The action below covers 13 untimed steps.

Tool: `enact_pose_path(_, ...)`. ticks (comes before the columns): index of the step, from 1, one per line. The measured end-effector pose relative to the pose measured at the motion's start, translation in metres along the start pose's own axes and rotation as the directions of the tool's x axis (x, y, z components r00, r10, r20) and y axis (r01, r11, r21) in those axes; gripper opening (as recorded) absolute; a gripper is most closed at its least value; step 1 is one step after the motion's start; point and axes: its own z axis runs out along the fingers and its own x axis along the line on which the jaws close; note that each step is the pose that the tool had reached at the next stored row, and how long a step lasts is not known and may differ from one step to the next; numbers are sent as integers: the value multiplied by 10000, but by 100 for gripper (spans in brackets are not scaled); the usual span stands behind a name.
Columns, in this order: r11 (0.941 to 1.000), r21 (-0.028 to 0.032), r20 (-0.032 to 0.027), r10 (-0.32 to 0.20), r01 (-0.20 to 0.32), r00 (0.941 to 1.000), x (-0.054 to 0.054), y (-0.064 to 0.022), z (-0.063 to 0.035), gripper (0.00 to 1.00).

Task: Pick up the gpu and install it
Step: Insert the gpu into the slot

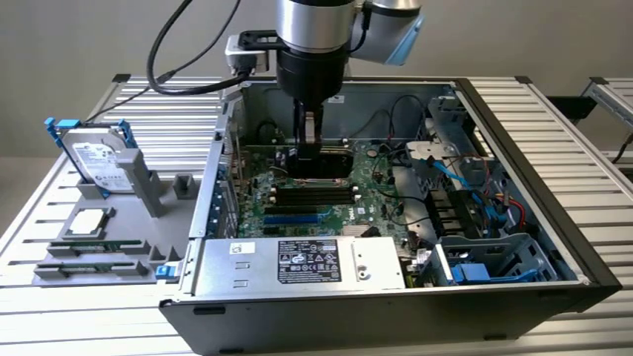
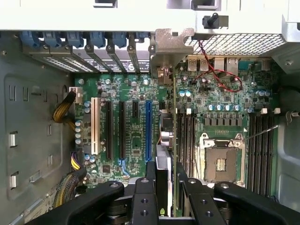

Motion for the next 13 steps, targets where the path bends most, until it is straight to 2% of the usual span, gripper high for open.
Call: enact_pose_path(13, 10000, 2, -21, 45, -45, 10000, 73, 10, 87, 27)
